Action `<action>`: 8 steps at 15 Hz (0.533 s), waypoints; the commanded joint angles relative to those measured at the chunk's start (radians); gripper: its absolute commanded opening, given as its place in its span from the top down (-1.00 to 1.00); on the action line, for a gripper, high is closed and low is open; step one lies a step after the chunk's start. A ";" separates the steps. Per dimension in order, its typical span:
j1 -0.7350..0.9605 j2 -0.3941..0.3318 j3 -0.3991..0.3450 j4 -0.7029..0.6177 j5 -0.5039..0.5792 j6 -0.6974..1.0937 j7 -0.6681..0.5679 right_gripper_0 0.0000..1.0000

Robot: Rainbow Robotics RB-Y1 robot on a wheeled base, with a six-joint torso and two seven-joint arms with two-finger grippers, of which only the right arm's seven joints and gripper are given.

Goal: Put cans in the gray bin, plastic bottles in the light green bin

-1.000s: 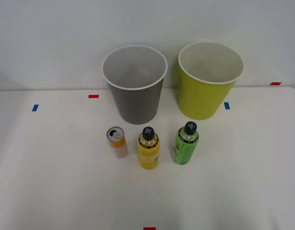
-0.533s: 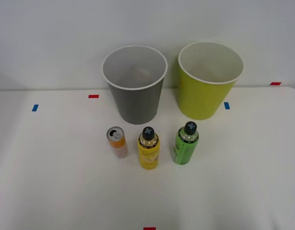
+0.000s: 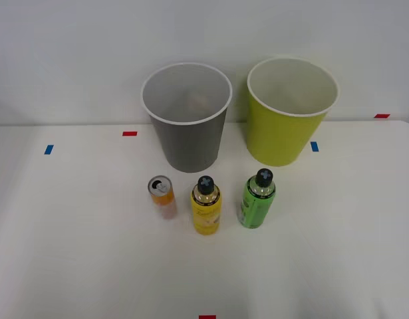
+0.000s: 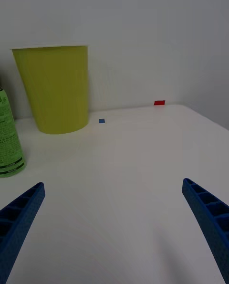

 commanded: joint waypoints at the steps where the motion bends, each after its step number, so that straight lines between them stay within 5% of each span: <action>1: 0.000 0.000 0.000 0.000 0.000 0.000 0.000 -1.00; 8: -0.089 -0.071 0.095 0.057 0.028 -0.046 0.040 -1.00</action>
